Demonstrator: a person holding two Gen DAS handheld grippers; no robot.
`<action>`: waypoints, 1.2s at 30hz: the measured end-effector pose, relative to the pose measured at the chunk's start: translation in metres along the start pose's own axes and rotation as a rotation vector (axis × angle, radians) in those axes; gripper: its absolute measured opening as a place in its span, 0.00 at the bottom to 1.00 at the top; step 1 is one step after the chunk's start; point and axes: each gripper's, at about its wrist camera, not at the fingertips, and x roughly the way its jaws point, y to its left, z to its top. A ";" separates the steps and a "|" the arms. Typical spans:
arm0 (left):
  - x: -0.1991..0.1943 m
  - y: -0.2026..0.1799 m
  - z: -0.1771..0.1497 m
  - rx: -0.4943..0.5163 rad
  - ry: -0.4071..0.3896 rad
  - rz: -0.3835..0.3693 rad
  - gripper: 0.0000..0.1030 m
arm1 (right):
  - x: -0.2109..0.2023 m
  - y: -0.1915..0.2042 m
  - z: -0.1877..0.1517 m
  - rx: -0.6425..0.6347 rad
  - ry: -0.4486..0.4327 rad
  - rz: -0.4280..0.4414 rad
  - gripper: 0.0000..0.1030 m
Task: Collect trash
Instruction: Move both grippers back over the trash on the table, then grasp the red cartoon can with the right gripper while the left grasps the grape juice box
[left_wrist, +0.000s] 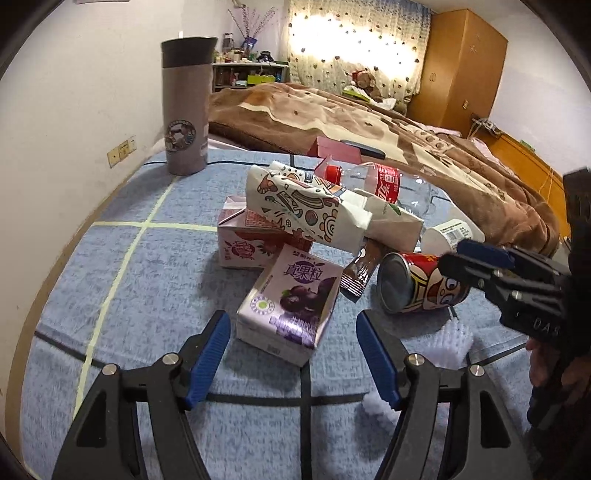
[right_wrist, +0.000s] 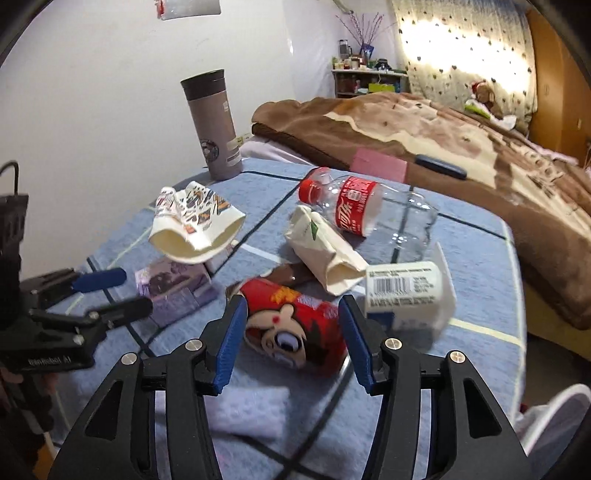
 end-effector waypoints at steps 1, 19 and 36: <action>0.002 0.001 0.001 0.001 0.003 0.004 0.71 | 0.002 -0.001 0.001 0.002 0.001 0.014 0.52; 0.019 0.007 0.007 0.034 0.029 -0.017 0.71 | 0.005 0.030 -0.019 -0.111 0.148 0.079 0.57; 0.041 0.007 0.011 0.053 0.075 -0.010 0.70 | 0.033 0.027 -0.015 -0.047 0.168 -0.059 0.57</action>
